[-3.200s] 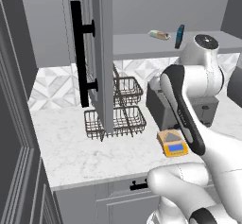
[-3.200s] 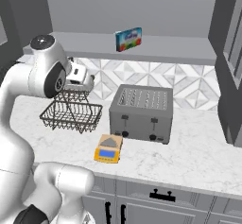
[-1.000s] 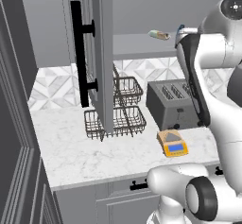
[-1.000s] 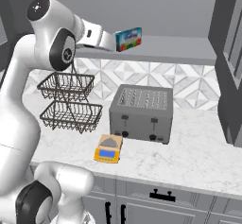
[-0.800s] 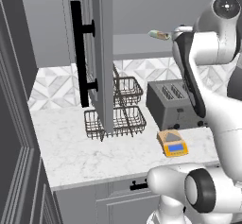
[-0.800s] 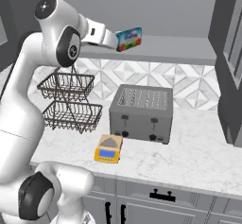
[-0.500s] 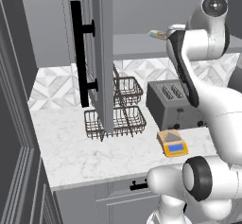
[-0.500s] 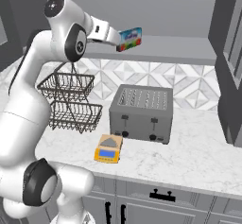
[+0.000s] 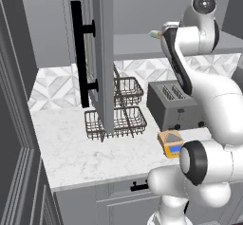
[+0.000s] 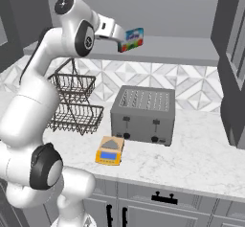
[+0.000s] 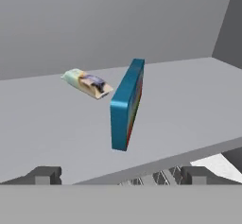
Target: Pick the boxed food and place it on the digital scale for weighing, and close the cabinet.
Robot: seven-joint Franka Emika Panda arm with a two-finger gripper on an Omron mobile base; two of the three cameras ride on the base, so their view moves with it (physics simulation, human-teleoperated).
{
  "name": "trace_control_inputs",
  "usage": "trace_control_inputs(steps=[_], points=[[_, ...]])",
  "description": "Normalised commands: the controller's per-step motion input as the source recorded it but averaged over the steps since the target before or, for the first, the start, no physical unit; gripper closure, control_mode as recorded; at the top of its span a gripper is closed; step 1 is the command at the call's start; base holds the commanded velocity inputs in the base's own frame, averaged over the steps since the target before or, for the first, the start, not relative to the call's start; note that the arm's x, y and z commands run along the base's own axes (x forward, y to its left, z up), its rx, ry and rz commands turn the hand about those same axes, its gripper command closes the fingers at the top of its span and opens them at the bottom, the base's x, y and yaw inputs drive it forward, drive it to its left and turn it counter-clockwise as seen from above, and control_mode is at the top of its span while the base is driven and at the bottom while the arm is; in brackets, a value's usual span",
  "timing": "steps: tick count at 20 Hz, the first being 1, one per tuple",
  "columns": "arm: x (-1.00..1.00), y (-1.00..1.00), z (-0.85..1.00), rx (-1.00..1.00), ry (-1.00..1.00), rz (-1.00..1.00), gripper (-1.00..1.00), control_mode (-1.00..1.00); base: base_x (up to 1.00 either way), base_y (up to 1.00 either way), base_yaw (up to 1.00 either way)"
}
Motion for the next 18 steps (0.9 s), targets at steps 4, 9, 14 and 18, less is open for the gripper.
trace_control_inputs(steps=[4, 9, 14, 18], points=[[0.31, -0.07, -0.03, 0.0, 0.0, 0.0, -1.0, -1.0, 0.0, 0.0, 0.0], [0.27, -0.08, -0.17, 0.0, 0.0, 0.0, -1.0, -1.0, 0.0, 0.0, 0.0], [0.32, -0.1, -0.05, 0.0, 0.0, -0.03, -1.0, -1.0, 0.0, 0.0, 0.0], [0.26, -0.16, 0.0, 0.0, 0.0, -0.05, -1.0, -1.0, 0.0, 0.0, 0.0]])
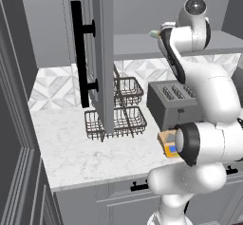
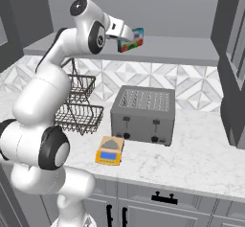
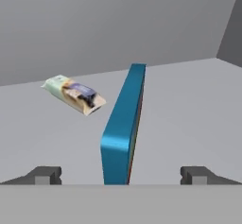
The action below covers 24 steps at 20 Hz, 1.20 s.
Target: Pick the boxed food and place it on the digital scale for weighing, and close the cabinet.
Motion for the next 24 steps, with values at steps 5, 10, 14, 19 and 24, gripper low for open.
trace_control_inputs(steps=[5, 10, 14, 19, 24], points=[[0.23, -0.19, 0.0, 0.0, 0.0, -0.02, -1.0, -1.0, 0.0, 0.0, 0.0], [0.27, -0.03, -0.01, 0.0, 0.0, -0.01, -1.0, -1.0, 0.0, 0.0, 0.0], [0.26, 0.0, -0.04, 0.0, 0.0, 0.0, -1.0, -1.0, 0.0, 0.0, 0.0], [0.12, -0.02, -0.14, 0.0, 0.01, 0.0, 1.0, -1.0, 0.0, 0.0, 0.0], [0.0, -0.17, -0.1, 0.0, 0.0, 0.0, 1.0, -1.0, 0.0, 0.0, 0.0]])
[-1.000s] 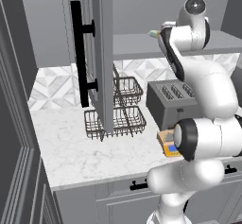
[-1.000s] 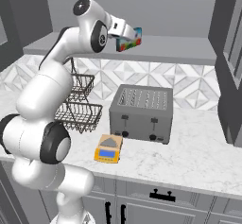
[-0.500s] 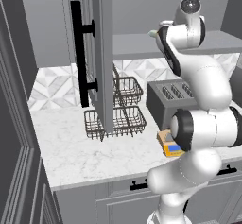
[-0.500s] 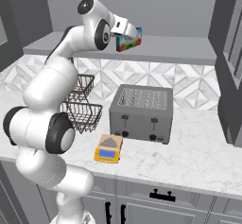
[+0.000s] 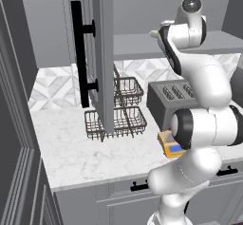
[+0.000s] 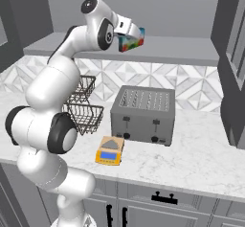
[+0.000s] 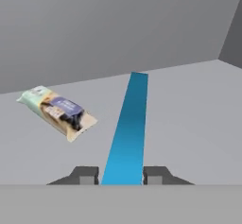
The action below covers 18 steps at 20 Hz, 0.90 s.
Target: Pick the boxed food and place it on the digital scale for weighing, and close the cabinet.
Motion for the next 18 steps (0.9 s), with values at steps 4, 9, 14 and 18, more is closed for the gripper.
trace_control_inputs(steps=[4, 9, 14, 18], points=[[-0.13, -0.05, -0.1, 0.0, -0.03, 0.01, 1.0, -1.0, 0.0, 0.0, 0.0], [-0.84, 0.0, 0.17, 0.0, -0.03, 0.01, 1.0, -1.0, 0.0, 0.0, 0.0], [-0.94, 0.14, 0.08, -0.02, -0.02, 0.08, 1.0, -1.0, 0.0, 0.0, 0.0], [-1.0, 0.0, 0.01, -0.03, -0.1, 0.14, 1.0, -1.0, 0.0, 0.0, 0.0]])
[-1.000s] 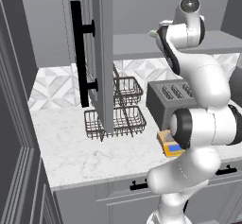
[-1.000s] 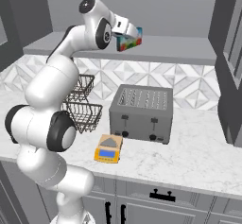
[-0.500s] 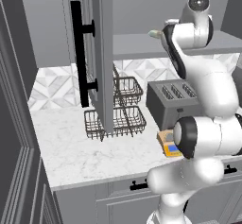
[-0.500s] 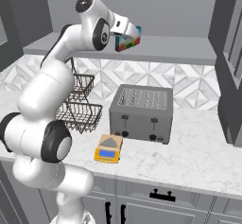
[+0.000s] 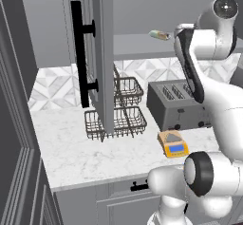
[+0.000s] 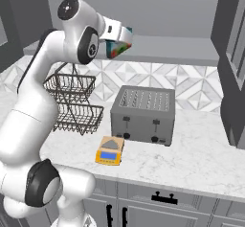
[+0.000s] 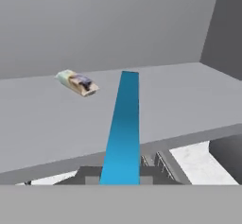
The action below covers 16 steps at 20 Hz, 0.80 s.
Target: Pick the boxed food and place it on the digital scale for weighing, and close the cabinet.
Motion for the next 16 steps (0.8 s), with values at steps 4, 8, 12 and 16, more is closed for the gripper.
trace_control_inputs(steps=[4, 8, 12, 16], points=[[-1.0, -0.01, 0.09, 0.0, -0.03, 0.27, 1.0, -1.0, 0.0, 0.0, 0.0], [-1.0, -0.01, 0.06, -0.04, 0.04, 0.52, 1.0, -1.0, 0.0, 0.0, 0.0], [-0.94, 0.0, -0.09, -0.11, 0.03, 0.76, 1.0, -1.0, 0.0, 0.0, 0.0], [-0.48, 0.18, -0.49, -0.09, 0.0, 0.72, 1.0, -1.0, 0.0, 0.0, 0.0]])
